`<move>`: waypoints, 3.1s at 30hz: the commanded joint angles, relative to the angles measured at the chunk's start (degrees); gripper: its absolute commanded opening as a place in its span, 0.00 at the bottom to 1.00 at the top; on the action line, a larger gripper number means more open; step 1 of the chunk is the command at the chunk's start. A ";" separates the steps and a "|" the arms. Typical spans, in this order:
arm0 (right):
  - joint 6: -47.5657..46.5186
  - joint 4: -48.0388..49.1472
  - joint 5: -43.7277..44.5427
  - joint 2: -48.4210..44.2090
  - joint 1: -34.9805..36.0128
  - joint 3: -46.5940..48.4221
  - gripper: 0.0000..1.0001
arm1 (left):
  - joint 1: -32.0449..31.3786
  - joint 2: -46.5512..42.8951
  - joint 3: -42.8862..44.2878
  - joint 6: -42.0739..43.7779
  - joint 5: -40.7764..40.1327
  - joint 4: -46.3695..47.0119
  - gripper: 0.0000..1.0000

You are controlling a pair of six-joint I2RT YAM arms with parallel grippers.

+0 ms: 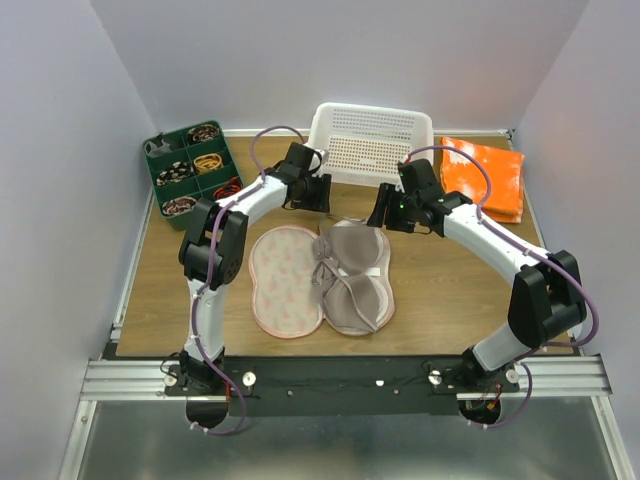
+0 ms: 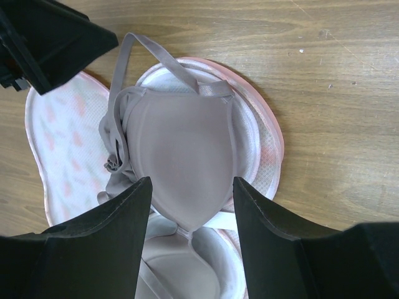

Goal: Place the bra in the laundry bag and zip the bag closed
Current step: Adjust the bra in the laundry bag.

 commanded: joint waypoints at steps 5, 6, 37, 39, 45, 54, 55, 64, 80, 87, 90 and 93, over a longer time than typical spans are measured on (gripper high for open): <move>0.13 -0.10 -0.87 -0.50 -0.16 -0.93 0.63 | -0.10 -0.47 -3.26 3.49 -1.18 -1.51 0.66; 0.13 0.07 -0.96 -0.42 -0.16 -0.93 0.63 | -0.10 -0.12 -3.43 3.66 -1.00 -1.51 0.66; -0.31 -0.37 -0.26 -0.06 -0.25 -1.37 0.63 | -2.82 3.13 -1.33 3.93 -1.35 -3.18 0.29; -0.31 -0.28 -0.34 -0.06 -0.34 -1.55 0.63 | -3.00 2.96 -1.33 3.75 -1.35 -3.09 0.25; 0.04 -0.46 0.70 -0.59 -0.34 -1.46 0.63 | -3.09 2.25 -0.98 3.75 -0.74 -3.44 0.04; 0.83 -0.81 2.82 -2.87 -0.25 -1.55 0.63 | -3.70 -2.57 1.05 3.66 1.72 -5.29 0.00; 0.92 -0.72 2.91 -3.05 -0.25 -1.72 0.63 | -4.14 -3.28 1.05 3.84 1.81 -5.29 0.00; 1.89 -0.28 3.08 -3.67 -0.34 -2.69 0.63 | -7.48 -11.45 -5.10 2.61 -0.12 -3.27 0.00; 5.40 -0.19 8.71 -7.80 -0.25 -4.10 0.64 | -12.31 -21.47 -21.18 0.59 4.71 -2.22 0.00; 4.96 -0.72 7.30 -6.13 -0.25 -4.01 0.64 | -13.72 -24.20 -22.68 -0.29 4.62 -2.30 0.00; 4.52 -0.72 5.99 -5.60 -0.25 -4.09 0.64 | -13.81 -24.11 -23.29 0.06 4.10 -3.44 0.00; 4.44 -0.63 5.90 -5.69 -0.16 -4.36 0.64 | -13.90 -24.11 -23.82 0.32 3.31 -4.50 0.00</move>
